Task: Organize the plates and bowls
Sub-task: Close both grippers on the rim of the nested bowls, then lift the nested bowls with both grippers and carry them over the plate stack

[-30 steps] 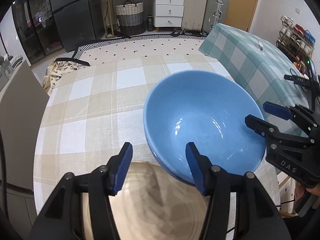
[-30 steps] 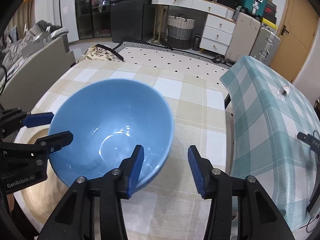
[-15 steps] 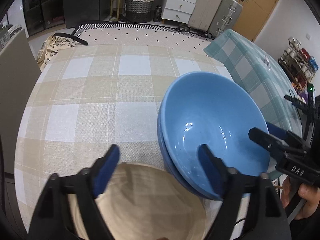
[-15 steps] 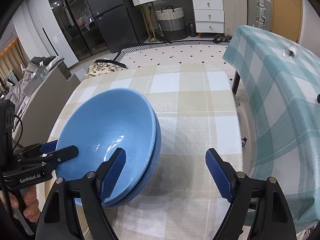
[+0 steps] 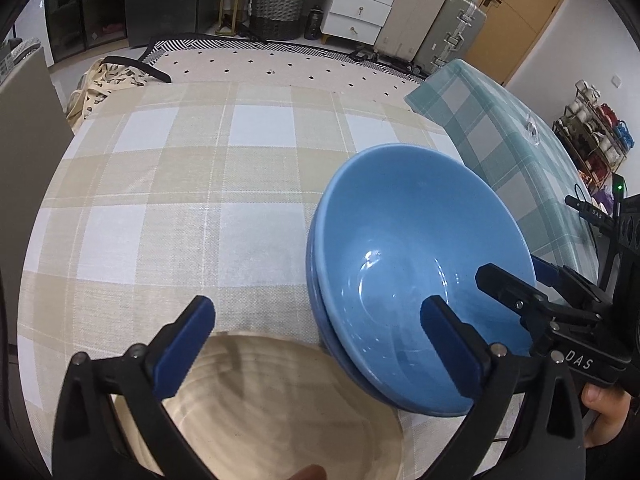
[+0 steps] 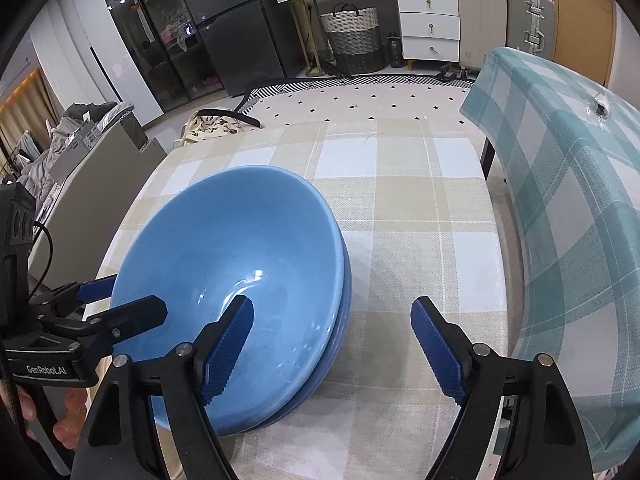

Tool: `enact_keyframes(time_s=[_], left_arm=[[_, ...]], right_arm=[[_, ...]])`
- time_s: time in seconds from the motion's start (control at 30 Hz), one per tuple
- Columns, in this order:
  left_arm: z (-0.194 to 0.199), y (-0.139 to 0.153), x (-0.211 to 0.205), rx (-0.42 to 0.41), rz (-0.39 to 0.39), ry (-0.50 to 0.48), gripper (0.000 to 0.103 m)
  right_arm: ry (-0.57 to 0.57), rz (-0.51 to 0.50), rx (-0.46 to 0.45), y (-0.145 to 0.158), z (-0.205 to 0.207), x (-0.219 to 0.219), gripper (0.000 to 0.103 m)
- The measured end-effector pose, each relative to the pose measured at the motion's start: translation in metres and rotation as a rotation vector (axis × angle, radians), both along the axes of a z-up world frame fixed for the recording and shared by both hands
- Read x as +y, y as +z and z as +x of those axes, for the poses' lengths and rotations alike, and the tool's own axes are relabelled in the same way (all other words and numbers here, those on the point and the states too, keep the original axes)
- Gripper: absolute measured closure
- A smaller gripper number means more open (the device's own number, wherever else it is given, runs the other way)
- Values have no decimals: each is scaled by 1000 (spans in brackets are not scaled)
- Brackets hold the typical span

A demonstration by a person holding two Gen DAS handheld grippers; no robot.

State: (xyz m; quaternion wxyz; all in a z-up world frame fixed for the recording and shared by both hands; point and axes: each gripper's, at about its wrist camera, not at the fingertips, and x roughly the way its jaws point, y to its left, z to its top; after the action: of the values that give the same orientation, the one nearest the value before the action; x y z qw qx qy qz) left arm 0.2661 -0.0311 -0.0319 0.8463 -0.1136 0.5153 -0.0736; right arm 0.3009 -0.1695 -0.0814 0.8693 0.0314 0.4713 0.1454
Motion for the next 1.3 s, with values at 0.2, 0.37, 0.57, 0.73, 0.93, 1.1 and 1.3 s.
enact_keyframes(time_s=[0.2, 0.37, 0.57, 0.73, 0.93, 1.1, 1.3], left_arm=[[-1, 2, 3, 2, -28, 3, 4], [-1, 0, 2, 15, -56, -16, 38], [-4, 2, -3, 1, -46, -40, 65], [-4, 2, -6, 3, -45, -57, 74], [-5, 3, -8, -3, -26, -62, 74], [-6, 4, -10, -10, -9, -67, 74], [-8, 6, -13, -17, 4, -72, 75]], right_arm=[[15, -5, 2, 2, 0, 3, 36], [24, -9, -4, 3, -2, 4, 52], [27, -26, -15, 5, -4, 5, 67], [38, -45, -22, 6, -4, 8, 73], [38, -50, -25, 6, -5, 8, 74], [38, -56, -28, 6, -6, 7, 74], [36, -65, -33, 8, -7, 8, 74]])
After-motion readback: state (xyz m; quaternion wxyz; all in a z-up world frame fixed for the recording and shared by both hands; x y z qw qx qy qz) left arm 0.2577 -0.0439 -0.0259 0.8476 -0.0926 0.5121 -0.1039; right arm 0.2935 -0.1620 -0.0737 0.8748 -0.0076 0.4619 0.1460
